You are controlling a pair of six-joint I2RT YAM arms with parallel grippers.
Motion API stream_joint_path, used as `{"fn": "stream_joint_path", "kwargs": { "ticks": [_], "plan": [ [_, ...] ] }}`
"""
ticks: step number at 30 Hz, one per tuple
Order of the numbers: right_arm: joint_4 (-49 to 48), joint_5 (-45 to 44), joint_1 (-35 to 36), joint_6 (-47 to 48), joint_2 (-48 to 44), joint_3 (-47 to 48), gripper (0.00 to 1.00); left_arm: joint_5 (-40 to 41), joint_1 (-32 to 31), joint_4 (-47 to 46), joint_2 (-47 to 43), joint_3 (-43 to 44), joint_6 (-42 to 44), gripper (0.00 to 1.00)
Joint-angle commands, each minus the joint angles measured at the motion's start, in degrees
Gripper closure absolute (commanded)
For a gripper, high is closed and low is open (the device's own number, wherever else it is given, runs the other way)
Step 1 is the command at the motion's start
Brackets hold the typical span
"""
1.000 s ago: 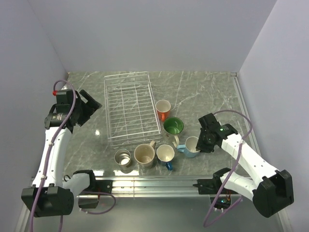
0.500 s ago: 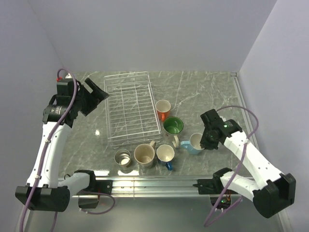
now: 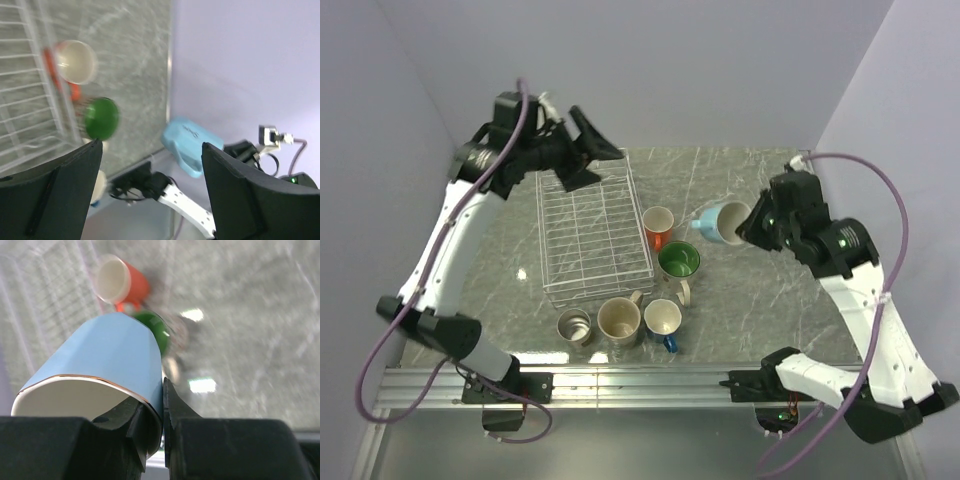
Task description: Load the cups into the dish rack
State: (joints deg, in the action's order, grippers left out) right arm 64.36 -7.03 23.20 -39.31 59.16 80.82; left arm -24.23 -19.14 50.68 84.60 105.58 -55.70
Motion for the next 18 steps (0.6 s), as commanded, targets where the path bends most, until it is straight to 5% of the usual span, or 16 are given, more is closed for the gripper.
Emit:
{"fn": "stream_joint_path", "kwargs": {
  "ticks": [1, 7, 12, 18],
  "plan": [
    [-7.84, -0.88, 1.49, 0.99, 5.6, 8.28, 1.0, -2.51, -5.81, 5.11, 5.73, 12.32, -4.41, 0.14],
    [-8.01, -8.7, 5.45, -0.41, 11.5, 15.07, 1.0, 2.96, -15.48, 4.62, 9.45, 14.14, -10.46, 0.18],
    [-12.4, -5.9, 6.15, -0.95, 11.78, 15.16, 1.0, 3.05, -21.46, 1.62, 11.11, 13.69, -13.12, 0.23],
    [-24.61, -2.38, 6.86, -0.59, 2.66, 6.47, 1.0, -3.45, -21.73, -12.76, 4.53, 0.87, -20.93, 0.23]
  ]
}}
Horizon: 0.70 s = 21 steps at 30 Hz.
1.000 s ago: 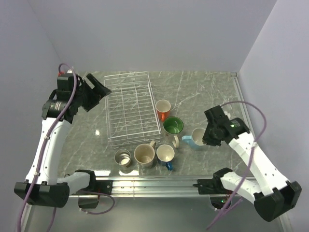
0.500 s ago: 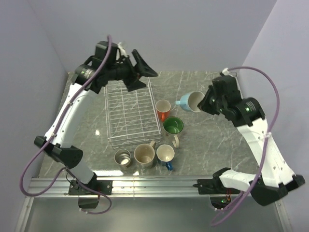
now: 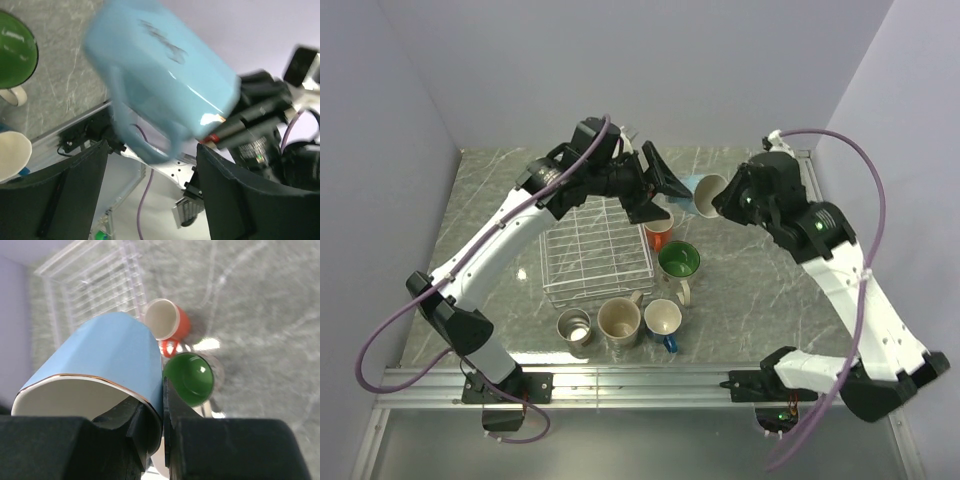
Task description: Load the cups into the dish rack
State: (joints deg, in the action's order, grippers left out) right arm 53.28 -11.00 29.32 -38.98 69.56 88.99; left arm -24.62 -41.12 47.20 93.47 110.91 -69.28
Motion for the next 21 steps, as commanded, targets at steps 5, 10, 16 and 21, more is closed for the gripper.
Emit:
{"fn": "stream_joint_path", "kwargs": {
  "ticks": [5, 10, 16, 21],
  "plan": [
    [-21.8, 2.74, 1.0, -0.22, -13.22, -8.83, 1.0, -4.38, 0.43, -14.93, -8.21, -12.11, -12.98, 0.23],
    [-24.62, 3.45, 1.97, -0.13, -15.33, -12.6, 1.0, -4.73, 0.78, -21.88, -9.89, -16.25, -17.12, 0.25],
    [-26.99, -1.03, 3.99, -0.57, -16.91, -14.98, 1.0, -4.91, 0.69, -23.12, -9.36, -15.46, -17.82, 0.38],
    [-28.23, -4.81, 6.27, -1.01, -17.44, -15.51, 1.0, -5.52, 0.61, -23.55, -8.74, -15.29, -18.52, 0.77]
  ]
}}
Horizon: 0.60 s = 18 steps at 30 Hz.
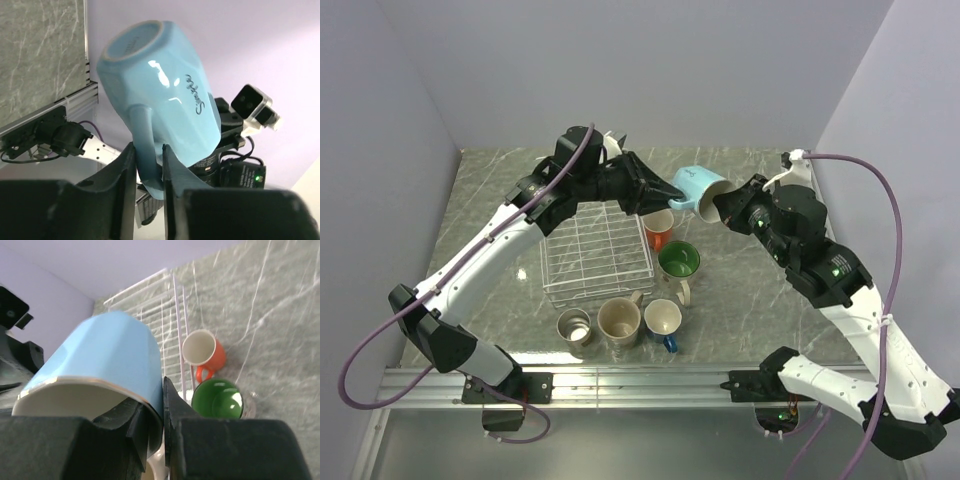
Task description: Load the cups into the dish rack
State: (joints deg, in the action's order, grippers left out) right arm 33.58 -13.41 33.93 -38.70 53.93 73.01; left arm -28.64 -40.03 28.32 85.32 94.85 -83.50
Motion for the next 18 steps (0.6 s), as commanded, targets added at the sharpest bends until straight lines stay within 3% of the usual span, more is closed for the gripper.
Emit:
{"fn": "stream_joint_path", "kwargs": {
  "ticks": [1, 2, 5, 11, 18],
  "plan": [
    [-8.97, -3.28, 2.01, -1.55, -1.99, 0.03, 1.0, -1.68, -0.4, -4.85, -0.68, 0.78, -4.39, 0.81],
    [-9.23, -4.33, 2.36, -1.64, -2.16, -0.15, 1.0, -1.5, -0.4, -4.85, -0.68, 0.78, -4.47, 0.89],
    [-9.68, -7.05, 3.59, -1.91, -2.34, -0.85, 1.0, -1.85, -0.49, -5.02, -0.42, 1.3, -4.47, 0.9],
    [-10.73, -14.44, 7.2, -3.05, -2.08, -2.79, 1.0, -3.79, -0.4, -9.06, -0.59, 1.31, -6.93, 0.69],
    [-13.1, -17.97, 8.69, -3.67, 0.73, -2.35, 1.0, -5.19, -0.49, -11.79, -0.5, 0.78, -9.57, 0.68]
  ]
}}
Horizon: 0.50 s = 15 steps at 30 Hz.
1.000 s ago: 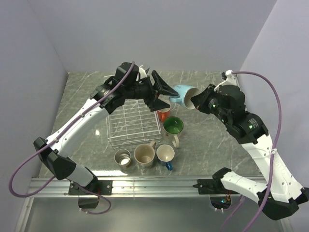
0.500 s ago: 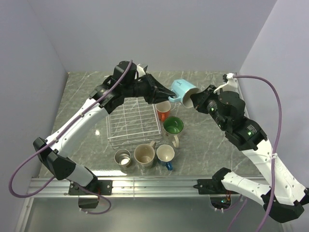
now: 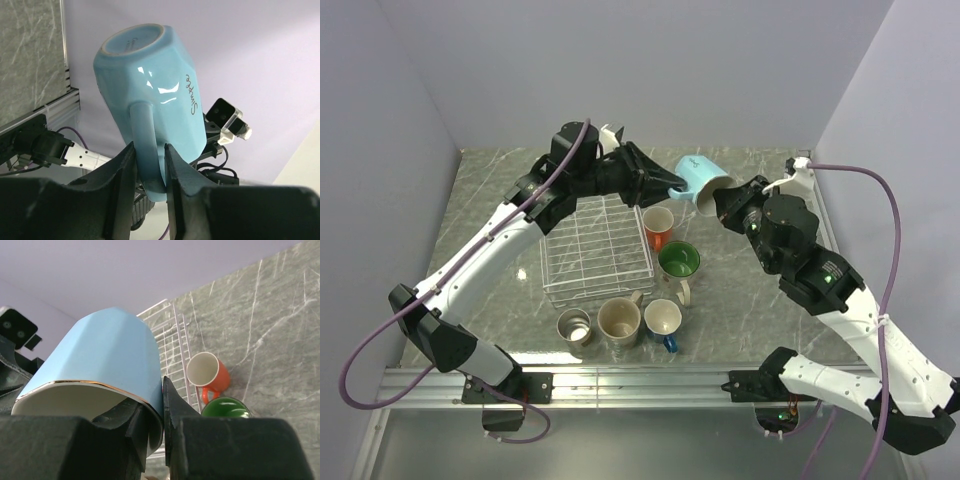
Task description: Load the cups into the dish rack
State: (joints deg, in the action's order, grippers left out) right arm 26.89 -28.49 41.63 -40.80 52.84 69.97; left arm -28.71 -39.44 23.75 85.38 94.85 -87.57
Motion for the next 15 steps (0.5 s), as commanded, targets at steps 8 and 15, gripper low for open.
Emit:
{"fn": "stream_joint_path", "kwargs": {
  "ticks": [8, 15],
  "plan": [
    [-7.47, -7.1, 1.79, -2.97, 2.35, -1.07, 1.0, -5.66, -0.99, -9.95, -1.54, -1.07, -8.14, 1.0],
    [-6.5, -5.09, 1.88, -1.48, 3.94, -0.63, 0.69, -1.71, 0.32, -5.47, -2.58, 2.53, -4.28, 1.0]
  ]
}}
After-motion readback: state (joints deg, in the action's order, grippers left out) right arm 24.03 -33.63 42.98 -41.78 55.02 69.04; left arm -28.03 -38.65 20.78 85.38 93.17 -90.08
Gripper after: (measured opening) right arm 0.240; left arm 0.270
